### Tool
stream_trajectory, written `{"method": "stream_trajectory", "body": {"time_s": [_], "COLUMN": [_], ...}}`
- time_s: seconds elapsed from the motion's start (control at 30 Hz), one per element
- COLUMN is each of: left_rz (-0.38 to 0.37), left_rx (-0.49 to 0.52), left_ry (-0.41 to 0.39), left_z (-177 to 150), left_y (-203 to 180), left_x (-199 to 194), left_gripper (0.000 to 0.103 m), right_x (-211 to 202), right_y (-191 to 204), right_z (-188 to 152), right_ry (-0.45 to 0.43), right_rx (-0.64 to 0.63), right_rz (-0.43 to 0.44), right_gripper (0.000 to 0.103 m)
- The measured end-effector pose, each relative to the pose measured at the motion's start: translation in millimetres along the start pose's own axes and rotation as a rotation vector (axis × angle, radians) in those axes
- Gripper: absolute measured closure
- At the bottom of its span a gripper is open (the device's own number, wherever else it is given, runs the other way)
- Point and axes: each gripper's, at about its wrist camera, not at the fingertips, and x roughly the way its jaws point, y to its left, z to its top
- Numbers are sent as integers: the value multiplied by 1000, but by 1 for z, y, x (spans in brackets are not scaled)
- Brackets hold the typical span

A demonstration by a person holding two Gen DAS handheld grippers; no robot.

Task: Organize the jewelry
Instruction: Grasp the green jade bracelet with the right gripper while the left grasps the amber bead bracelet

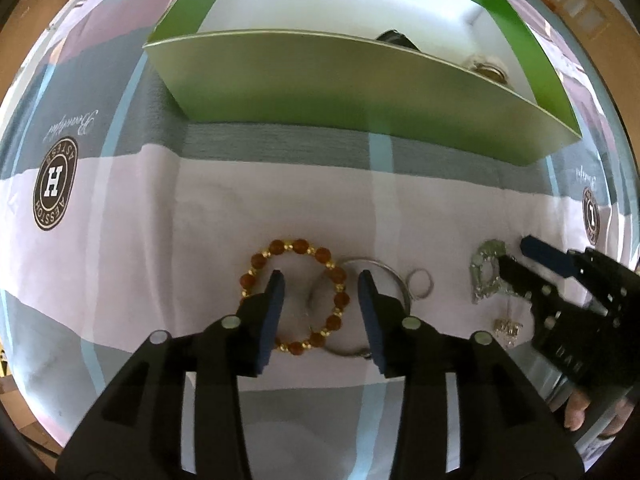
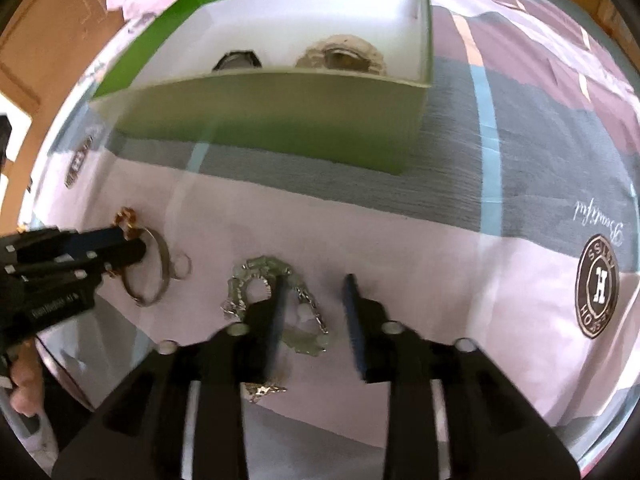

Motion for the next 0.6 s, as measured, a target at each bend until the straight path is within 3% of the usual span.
{"method": "stream_trajectory", "body": {"time_s": [0.2, 0.23, 0.27, 0.3, 0.33, 0.5, 0.6], "left_rz": [7, 14, 10, 3, -7, -25, -38], "left_rx": [-19, -20, -21, -25, -32, -44, -35], "left_ry": [-13, -19, -18, -16, -18, -49, -107], "left_z": [9, 10, 10, 11, 12, 13, 14], "left_y": [3, 3, 4, 6, 8, 13, 12], "left_x": [5, 4, 4, 4, 3, -13, -36], "left_gripper": [68, 81, 92, 93, 94, 95, 95], "right_x": [2, 2, 2, 1, 0, -3, -10], "right_y": [13, 14, 14, 13, 13, 12, 12], "right_z": [-5, -5, -5, -4, -4, -2, -3], "right_ry": [-16, -16, -16, -17, -12, -14, -34], "right_rx": [-53, -58, -60, -60, -56, -39, -32], "right_rz": [-55, -57, -55, -48, -28, -2, 10], "right_gripper": [63, 64, 72, 79, 93, 93, 95]}}
